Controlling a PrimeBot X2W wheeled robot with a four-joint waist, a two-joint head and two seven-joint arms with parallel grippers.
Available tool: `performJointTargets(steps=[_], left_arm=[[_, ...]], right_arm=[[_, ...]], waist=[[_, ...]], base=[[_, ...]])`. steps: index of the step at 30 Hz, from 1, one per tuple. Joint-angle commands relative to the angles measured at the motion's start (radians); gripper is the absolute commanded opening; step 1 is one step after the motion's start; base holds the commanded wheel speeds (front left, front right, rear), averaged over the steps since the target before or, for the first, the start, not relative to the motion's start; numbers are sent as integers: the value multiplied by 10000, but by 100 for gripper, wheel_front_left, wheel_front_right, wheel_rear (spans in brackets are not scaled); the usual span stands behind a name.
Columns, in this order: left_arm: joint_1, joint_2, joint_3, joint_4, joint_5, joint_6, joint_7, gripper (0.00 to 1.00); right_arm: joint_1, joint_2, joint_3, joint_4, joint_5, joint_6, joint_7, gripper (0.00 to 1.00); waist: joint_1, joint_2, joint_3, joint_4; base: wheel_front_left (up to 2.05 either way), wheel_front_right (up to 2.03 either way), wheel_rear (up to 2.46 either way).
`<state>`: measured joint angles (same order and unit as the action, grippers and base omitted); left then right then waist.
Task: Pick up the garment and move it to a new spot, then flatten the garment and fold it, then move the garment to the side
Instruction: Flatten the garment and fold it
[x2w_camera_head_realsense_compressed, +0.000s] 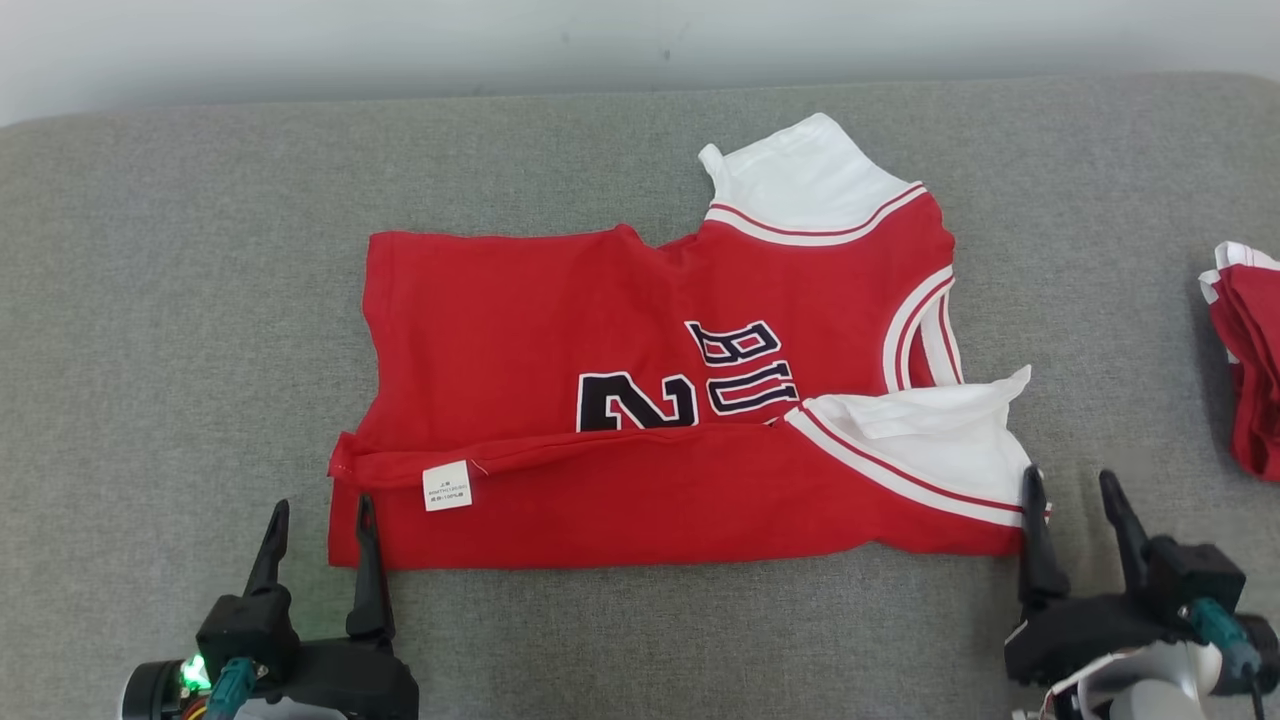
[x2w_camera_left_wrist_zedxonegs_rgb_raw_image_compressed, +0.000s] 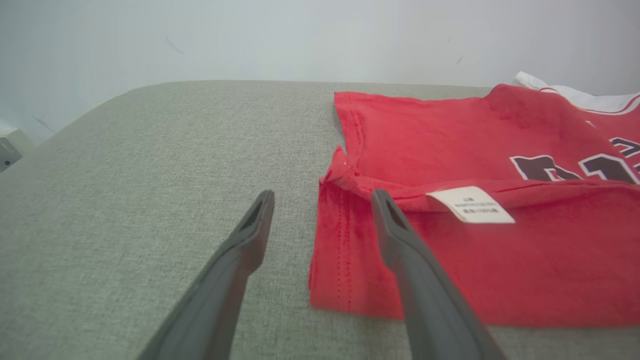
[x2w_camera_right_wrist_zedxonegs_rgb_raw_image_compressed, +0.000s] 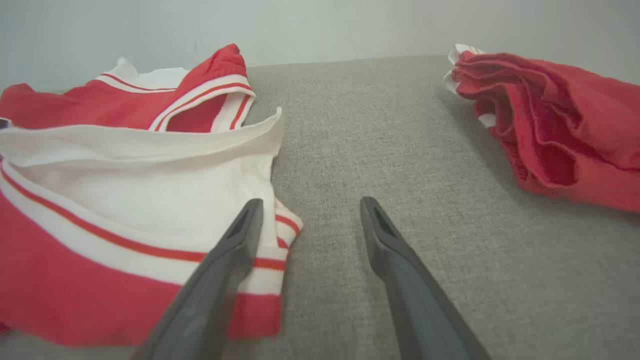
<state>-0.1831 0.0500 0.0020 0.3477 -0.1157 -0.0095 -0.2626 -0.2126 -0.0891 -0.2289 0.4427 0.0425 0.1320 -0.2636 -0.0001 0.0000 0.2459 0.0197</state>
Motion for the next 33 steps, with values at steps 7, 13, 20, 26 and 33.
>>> performJointTargets(steps=[7, 13, 20, 26, 33], left_arm=[[55, 10, -97, 121, -89, 43, -28, 100], [-78, 12, -129, 194, -68, 56, -28, 100], [24, 10, -83, 277, -107, 76, -28, 100], [167, 8, -131, 531, -235, -27, -26, 100], [-101, 10, -126, 1117, -452, -94, -28, 100]], right_arm=[[264, 19, 423, 340, 187, -26, -4, 100], [33, -94, 825, 1520, 240, -26, 44, 92], [-125, -337, 1121, 2088, 443, -28, 79, 0], [-130, -529, 946, 1709, 542, -37, 58, 0], [-103, -466, 1044, 1317, 502, -36, 1, 0]], waist=[[1, 0, 80, -55], [1, 0, 83, 35], [1, 0, 60, 96], [1, 0, 21, 56], [1, 0, 80, -36]], base=[[0, 0, 0], [0, 0, 0], [0, 0, 0], [0, 0, 0], [0, 0, 0]])
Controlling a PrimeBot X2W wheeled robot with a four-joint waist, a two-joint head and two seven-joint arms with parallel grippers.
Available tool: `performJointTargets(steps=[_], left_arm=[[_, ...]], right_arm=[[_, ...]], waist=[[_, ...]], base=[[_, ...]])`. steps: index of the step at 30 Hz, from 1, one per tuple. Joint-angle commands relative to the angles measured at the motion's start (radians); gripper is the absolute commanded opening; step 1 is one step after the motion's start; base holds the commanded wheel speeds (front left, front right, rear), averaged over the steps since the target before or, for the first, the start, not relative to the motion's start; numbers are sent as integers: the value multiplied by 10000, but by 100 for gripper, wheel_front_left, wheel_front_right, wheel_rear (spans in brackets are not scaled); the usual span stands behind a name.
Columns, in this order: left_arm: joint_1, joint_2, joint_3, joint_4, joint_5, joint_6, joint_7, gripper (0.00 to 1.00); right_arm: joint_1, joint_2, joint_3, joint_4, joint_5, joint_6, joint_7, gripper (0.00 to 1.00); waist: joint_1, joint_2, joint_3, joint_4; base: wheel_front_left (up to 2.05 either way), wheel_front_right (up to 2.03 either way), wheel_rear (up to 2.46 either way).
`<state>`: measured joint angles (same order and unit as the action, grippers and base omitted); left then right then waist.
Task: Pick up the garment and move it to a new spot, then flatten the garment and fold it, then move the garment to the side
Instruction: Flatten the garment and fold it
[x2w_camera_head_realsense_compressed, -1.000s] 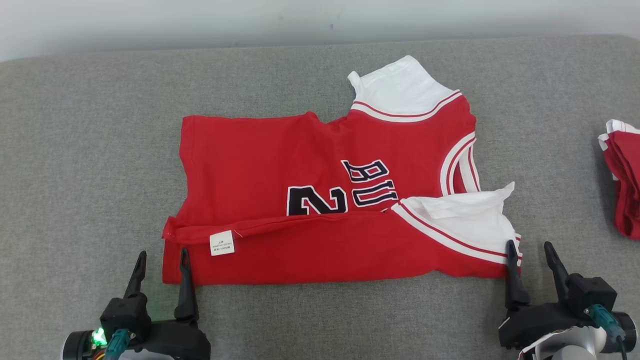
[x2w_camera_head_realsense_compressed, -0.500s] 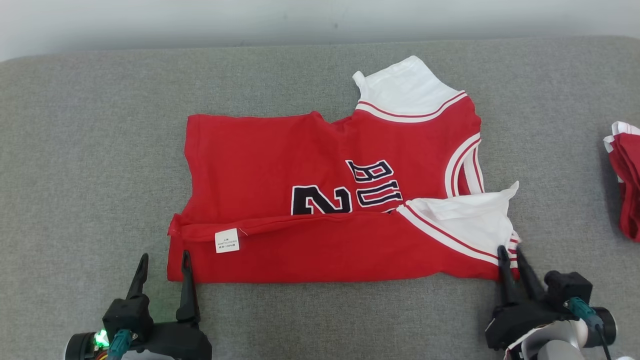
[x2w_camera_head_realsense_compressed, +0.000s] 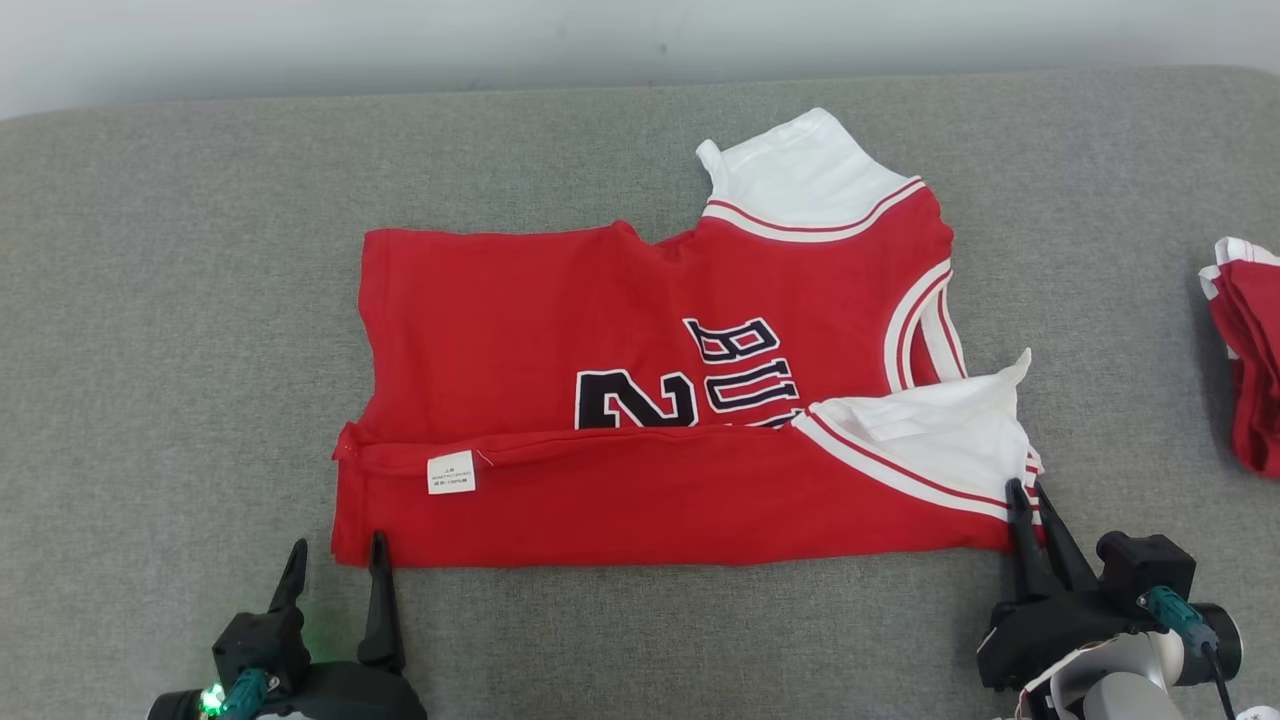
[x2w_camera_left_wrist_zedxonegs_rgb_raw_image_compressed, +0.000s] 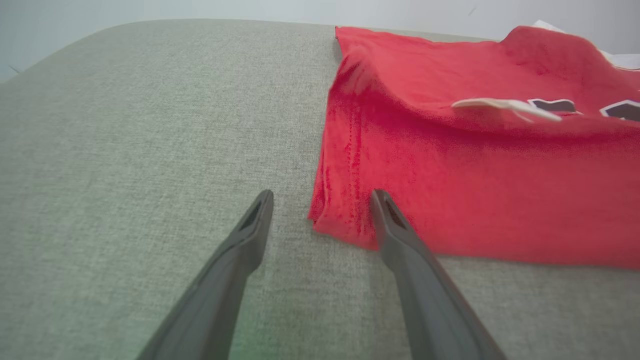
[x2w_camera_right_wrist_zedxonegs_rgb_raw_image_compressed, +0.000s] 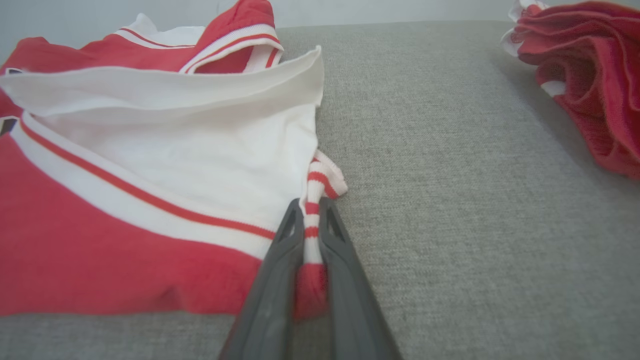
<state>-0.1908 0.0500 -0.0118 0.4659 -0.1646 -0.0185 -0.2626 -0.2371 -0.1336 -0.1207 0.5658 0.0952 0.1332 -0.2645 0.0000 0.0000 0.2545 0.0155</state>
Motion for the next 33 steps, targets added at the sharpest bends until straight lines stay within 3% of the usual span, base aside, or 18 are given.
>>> performJointTargets(steps=[1, 6, 7, 8, 11, 15, 25, 33], left_arm=[[-88, 10, 21, 95, -69, -17, -28, 100], [-299, 1, -88, 970, -421, -213, -11, 100], [-356, -2, -136, 1088, -489, -282, 7, 91], [-417, -2, -197, 1205, -547, -307, 10, 73], [-564, -12, -307, 1504, -684, -367, 32, 56], [-700, -15, -451, 1932, -818, -459, 46, 0], [-438, 13, 40, -13, -421, -358, -26, 0], [158, 28, 276, -176, -220, -374, -28, 0]], right_arm=[[150, 11, -3, 17, -51, -47, 12, 0], [143, -13, 64, -105, 12, -47, 11, 0], [142, -35, 66, -137, 26, -47, 11, 0], [142, -49, 63, -165, 32, -47, 9, 0], [130, -77, 49, -235, 50, -47, 9, 0], [66, -65, 55, -275, 53, -47, 9, 0], [-148, -41, -262, -535, 111, -46, 5, 0], [-29, -84, -243, -288, 52, -47, 3, 0]], waist=[[0, 0, 22, -25], [0, 0, 84, -116], [0, 0, 98, -127], [0, 0, 108, -135], [0, 0, 149, -139], [0, 0, 169, -146], [0, 0, -258, -77], [0, 0, -1193, -119]], base=[[0, 0, 0], [0, 0, 0], [0, 0, 0], [0, 0, 0], [0, 0, 0], [0, 0, 0], [0, 0, 0], [0, 0, 0]])
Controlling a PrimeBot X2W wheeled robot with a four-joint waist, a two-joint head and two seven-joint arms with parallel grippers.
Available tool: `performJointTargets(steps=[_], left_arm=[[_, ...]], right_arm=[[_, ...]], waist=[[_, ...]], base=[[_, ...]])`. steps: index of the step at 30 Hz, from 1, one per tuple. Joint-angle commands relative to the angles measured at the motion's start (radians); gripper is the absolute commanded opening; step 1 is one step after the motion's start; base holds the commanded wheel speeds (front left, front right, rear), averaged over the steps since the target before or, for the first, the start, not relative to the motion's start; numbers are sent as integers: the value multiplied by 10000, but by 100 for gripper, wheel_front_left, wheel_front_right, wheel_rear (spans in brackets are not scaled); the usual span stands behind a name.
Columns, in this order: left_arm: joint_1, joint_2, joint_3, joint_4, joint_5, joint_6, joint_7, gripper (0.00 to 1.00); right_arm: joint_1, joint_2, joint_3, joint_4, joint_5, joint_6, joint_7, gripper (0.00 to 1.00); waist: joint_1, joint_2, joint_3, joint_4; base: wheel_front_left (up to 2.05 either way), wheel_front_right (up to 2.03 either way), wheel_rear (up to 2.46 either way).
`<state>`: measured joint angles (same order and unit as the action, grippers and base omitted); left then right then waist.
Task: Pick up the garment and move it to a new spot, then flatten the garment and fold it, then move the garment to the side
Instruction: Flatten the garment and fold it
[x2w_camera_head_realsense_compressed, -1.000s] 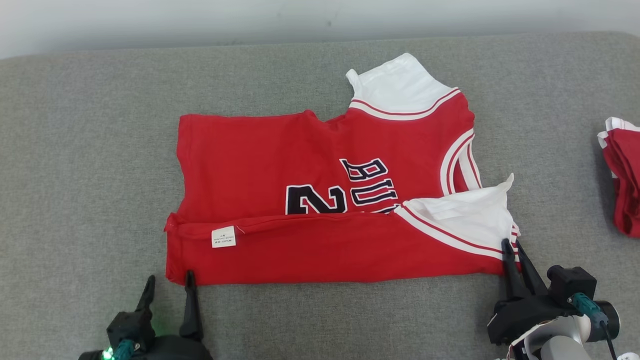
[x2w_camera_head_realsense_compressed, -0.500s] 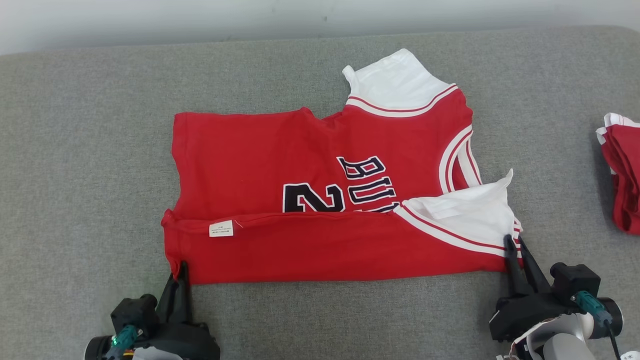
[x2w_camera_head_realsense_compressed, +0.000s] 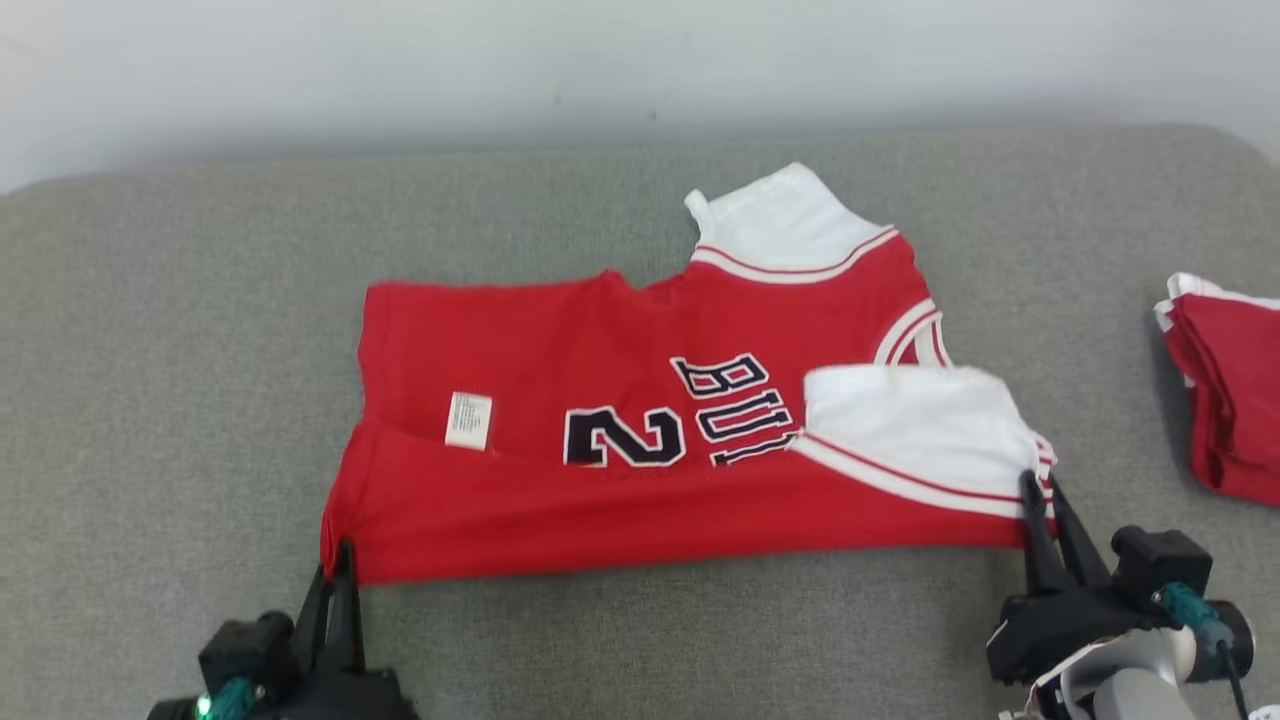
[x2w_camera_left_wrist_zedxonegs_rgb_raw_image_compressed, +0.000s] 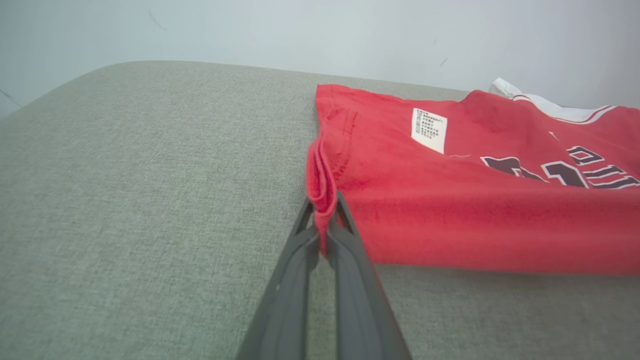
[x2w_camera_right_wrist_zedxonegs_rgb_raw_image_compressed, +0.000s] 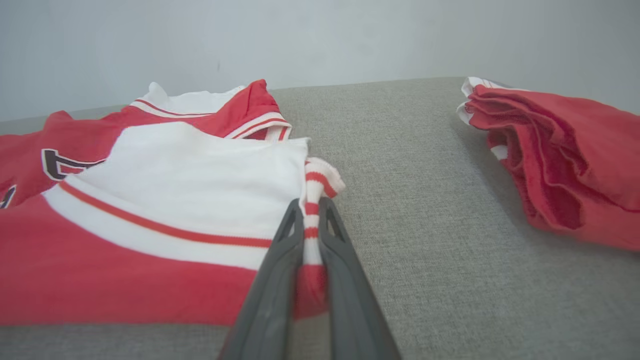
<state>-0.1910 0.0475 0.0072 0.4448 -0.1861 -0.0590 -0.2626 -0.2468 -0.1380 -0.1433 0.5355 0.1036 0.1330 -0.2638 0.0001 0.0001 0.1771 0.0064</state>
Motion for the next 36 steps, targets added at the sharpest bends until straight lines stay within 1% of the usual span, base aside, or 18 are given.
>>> performJointTargets(steps=[1, 10, 17, 23, 24, 25, 26, 27, 33, 36], left_arm=[[290, 56, 123, 83, -6, 28, -28, 0], [1805, 72, 351, 352, -261, 248, -28, 0], [2818, 81, 493, 430, -316, 371, -28, 0], [3135, 86, 364, 575, -426, 357, -28, 0], [3097, 82, 325, 579, -440, 371, -28, 7], [3035, 82, 284, 578, -416, 383, -28, 59], [2943, 82, 248, 566, -388, 394, -28, 100], [2816, 81, 214, 536, -369, 399, -28, 100], [2094, 46, 210, 9, -67, 348, -28, 100], [1582, 43, 307, -222, 83, 248, -28, 100]], right_arm=[[174, -25, 25, 85, -35, -44, -5, 0], [1541, 93, 94, 537, 101, -46, -6, 0], [2494, 85, 173, 621, 104, -46, -6, 0], [2755, 31, 111, 545, 120, -46, -6, 0], [2713, 61, 80, 548, 107, -46, -6, 0], [2644, 87, 42, 563, 94, -46, -6, 40], [2536, 113, -16, 590, 101, -46, -6, 88], [2407, 114, -66, 563, 61, -46, -6, 100], [1628, 178, -289, 101, -227, -37, -3, 100], [1024, 157, -167, -36, -277, -37, -3, 100]], waist=[[-1, -1, -560, -41], [-1, -1, -1601, -135], [-1, -1, -1752, -111], [-1, -1, -1697, -49], [-1, -1, -1671, -34], [-1, -1, -1629, -16], [-1, -1, -1574, 5], [-1, -1, -1519, 29], [-1, -1, -1044, 162], [-1, -1, -775, 196]], base=[[0, 0, 0], [0, 0, 0], [0, 0, 0], [0, 0, 0], [0, 0, 0], [0, 0, 0], [0, 0, 0], [0, 0, 0], [0, 0, 0], [0, 0, 0]])
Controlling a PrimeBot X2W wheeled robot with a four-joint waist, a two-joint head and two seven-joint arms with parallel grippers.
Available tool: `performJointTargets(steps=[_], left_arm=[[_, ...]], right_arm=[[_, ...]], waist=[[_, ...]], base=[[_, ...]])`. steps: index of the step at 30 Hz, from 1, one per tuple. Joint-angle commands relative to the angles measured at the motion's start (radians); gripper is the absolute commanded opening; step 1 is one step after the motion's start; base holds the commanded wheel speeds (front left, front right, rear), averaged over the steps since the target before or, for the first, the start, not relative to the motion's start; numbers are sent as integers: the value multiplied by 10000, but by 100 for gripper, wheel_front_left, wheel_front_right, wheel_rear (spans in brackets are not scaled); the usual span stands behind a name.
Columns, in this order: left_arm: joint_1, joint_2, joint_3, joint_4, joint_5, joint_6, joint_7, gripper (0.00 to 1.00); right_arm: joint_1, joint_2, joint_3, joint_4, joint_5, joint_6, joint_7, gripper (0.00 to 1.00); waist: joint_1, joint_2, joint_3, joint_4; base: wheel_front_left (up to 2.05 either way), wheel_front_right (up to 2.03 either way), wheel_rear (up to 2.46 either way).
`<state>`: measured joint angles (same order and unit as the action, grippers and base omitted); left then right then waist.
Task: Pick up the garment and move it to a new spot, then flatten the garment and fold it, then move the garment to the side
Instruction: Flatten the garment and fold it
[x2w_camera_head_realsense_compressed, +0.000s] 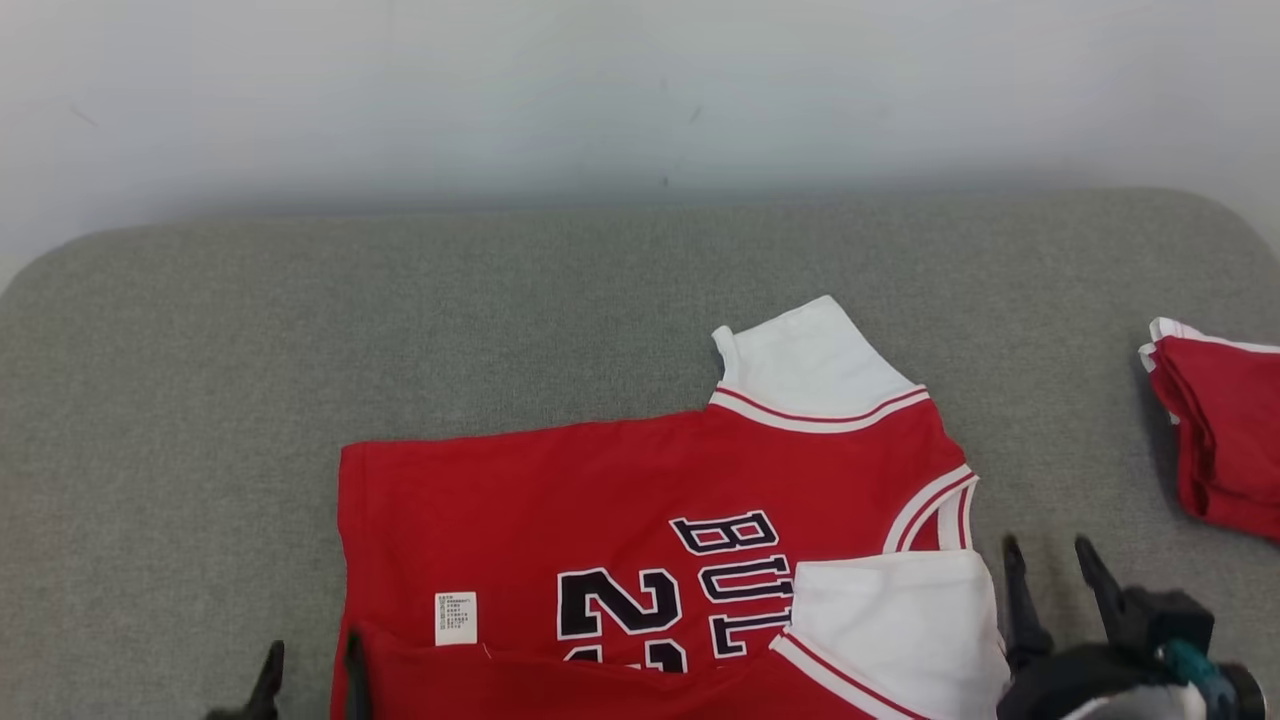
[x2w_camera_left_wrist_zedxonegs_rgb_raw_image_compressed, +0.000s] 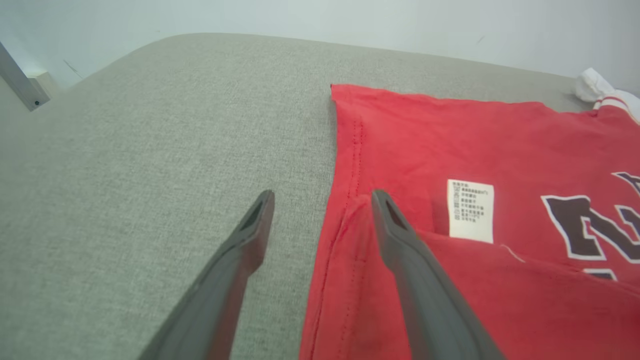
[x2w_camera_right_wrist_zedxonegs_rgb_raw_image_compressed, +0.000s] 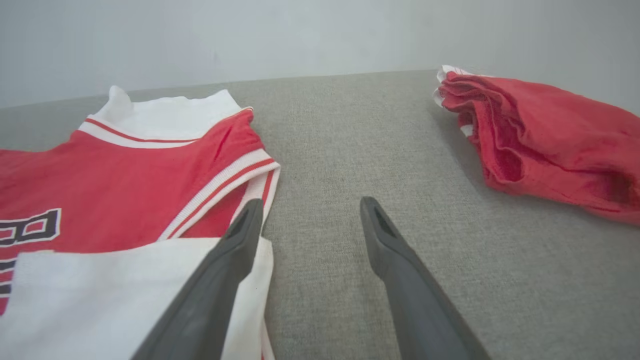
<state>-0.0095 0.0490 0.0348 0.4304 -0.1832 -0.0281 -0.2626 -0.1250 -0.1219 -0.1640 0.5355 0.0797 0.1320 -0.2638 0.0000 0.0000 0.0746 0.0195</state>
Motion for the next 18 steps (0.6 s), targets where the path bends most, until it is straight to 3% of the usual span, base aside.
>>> performJointTargets(steps=[1, 9, 18], left_arm=[[-442, 26, 62, -95, 148, -79, -28, 100], [-2375, 250, 198, 515, 586, -414, -28, 100], [-4465, 815, 44, 2676, 511, -739, -28, 100]], right_arm=[[-431, -20, 78, -84, -51, -27, -4, 100], [-1871, -178, 552, -28, -180, -27, -3, 100], [-2664, -112, 979, -80, 20, -27, -3, 100]], waist=[[0, 0, 352, 79], [0, 0, 995, 168], [0, 0, 1377, 53]], base=[[0, 0, 0], [0, 0, 0], [0, 0, 0]])
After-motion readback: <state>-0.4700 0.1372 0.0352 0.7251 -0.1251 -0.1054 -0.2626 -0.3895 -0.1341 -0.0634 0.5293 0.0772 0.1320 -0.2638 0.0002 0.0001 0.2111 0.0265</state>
